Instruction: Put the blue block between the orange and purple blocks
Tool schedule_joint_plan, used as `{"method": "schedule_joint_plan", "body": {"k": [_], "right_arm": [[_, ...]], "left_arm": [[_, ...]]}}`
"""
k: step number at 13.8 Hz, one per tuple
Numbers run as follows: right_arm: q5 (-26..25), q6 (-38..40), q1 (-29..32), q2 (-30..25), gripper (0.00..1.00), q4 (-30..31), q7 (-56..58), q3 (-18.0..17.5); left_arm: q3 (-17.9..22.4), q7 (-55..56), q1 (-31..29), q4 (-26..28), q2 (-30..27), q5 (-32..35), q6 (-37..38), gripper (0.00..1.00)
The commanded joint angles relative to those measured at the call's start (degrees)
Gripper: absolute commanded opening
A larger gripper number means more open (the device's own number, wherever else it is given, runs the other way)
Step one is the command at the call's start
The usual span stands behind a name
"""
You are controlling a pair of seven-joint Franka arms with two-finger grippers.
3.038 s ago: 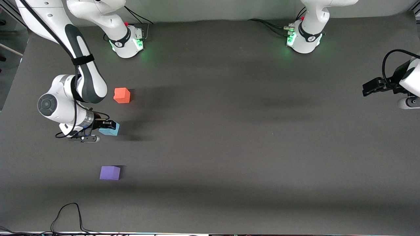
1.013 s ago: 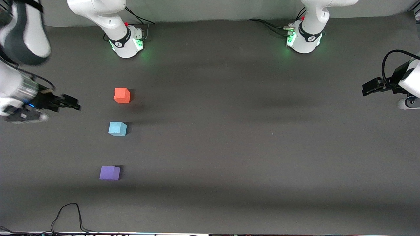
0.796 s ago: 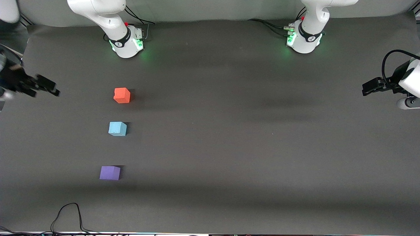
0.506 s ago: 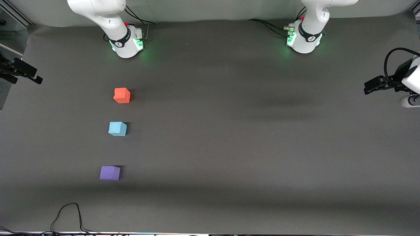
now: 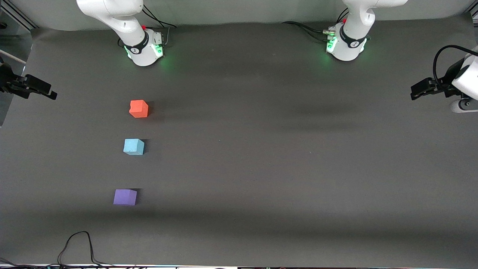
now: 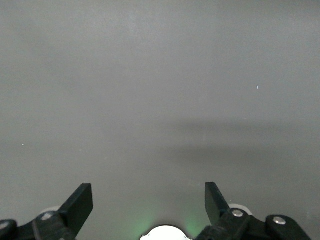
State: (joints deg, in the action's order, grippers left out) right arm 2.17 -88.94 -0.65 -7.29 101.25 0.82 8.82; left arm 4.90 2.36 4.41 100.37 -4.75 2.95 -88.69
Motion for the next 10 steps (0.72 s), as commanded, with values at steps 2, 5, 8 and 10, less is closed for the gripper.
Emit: {"method": "schedule_joint_plan", "body": {"k": [2,5,8,10], "right_arm": [[-0.77,0.87,0.21,1.58,1.0,-0.79,-0.73,-0.03],[-1.12,0.87,0.12,1.31,1.0,-0.96,-0.56,-0.12],[-1.12,0.87,-0.05,0.7,1.0,-0.96,-0.55,-0.47],[-1.12,0.87,-0.14,0.87,1.0,-1.05,-0.47,-0.64]], "left_arm": [[0.02,-0.07,0.08,0.0,-0.52,0.3,-0.35,1.0],[0.02,-0.34,-0.01,-0.44,-0.17,0.3,-0.26,1.0],[0.02,-0.34,-0.01,-0.53,-0.08,0.3,-0.35,1.0],[0.02,-0.51,-0.01,-0.62,-0.08,0.3,-0.34,1.0]]}}
